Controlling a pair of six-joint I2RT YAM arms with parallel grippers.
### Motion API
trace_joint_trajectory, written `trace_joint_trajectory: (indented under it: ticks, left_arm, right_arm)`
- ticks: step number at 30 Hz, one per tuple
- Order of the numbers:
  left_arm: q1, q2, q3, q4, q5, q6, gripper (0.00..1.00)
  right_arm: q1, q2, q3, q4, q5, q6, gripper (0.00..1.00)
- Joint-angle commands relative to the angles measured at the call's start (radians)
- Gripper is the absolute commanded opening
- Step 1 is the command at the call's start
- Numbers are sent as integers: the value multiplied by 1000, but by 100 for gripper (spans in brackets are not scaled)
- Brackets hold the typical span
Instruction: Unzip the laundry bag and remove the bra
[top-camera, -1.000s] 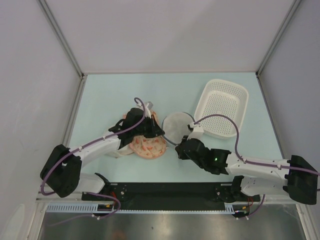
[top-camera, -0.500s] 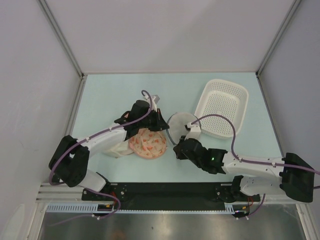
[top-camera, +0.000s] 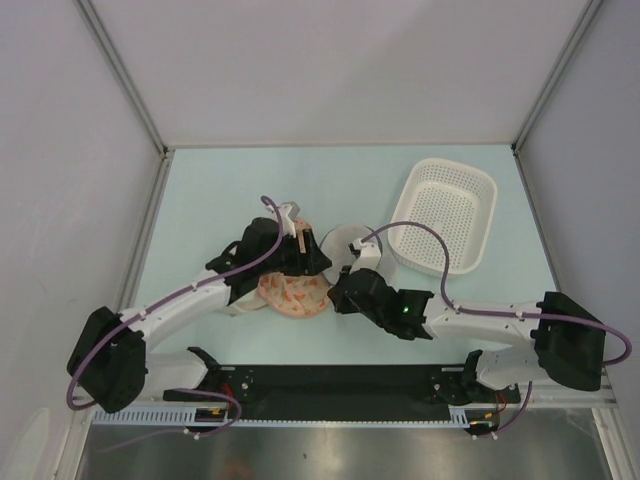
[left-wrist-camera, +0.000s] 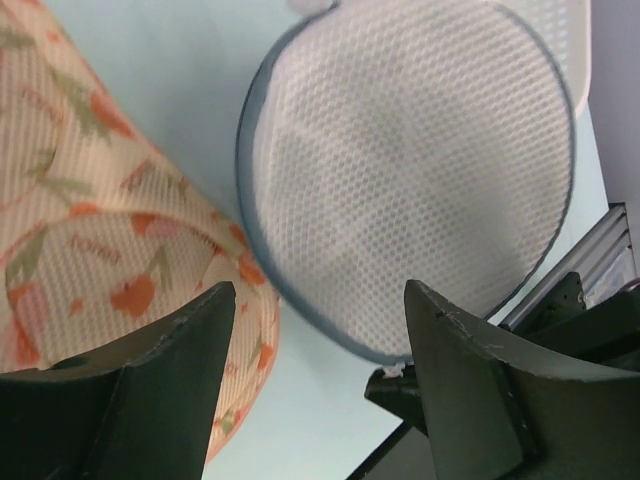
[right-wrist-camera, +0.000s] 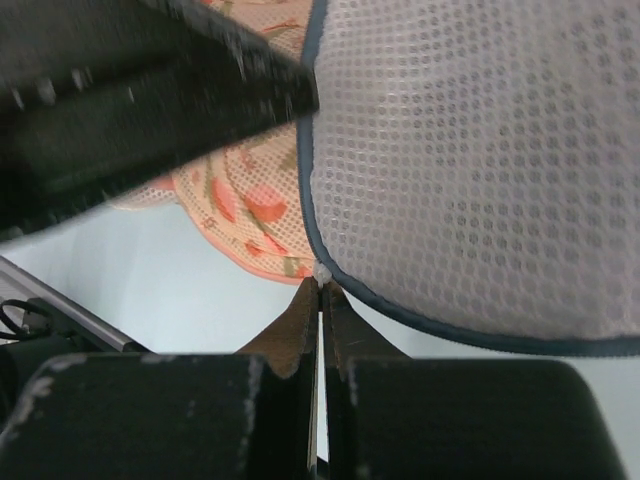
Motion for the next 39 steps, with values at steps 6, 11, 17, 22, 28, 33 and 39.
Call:
trace_joint_trajectory:
  ticks: [6, 11, 17, 22, 28, 33, 39]
  left_arm:
    - [-53, -116, -139, 36, -18, -129, 73]
    - [-63, -87, -157, 119, 6, -171, 66]
    - [-68, -55, -166, 163, 17, -199, 34]
    - [-69, -47, -168, 174, 20, -208, 4]
    - [-68, -44, -145, 163, 8, -191, 0]
    - [-68, -24, -113, 133, -6, -157, 0]
    - [-68, -10, -78, 102, -30, -128, 0]
  right_arm:
    - [-2, 75, 86, 92, -37, -29, 0]
    - [-2, 80, 91, 95, -42, -29, 0]
    - [-2, 72, 82, 90, -41, -26, 0]
    - [-2, 72, 80, 87, -42, -28, 0]
    - [-2, 52, 54, 61, -27, -17, 0]
    - [-2, 6, 30, 27, -4, -8, 0]
    - [-2, -69, -4, -43, 31, 18, 0]
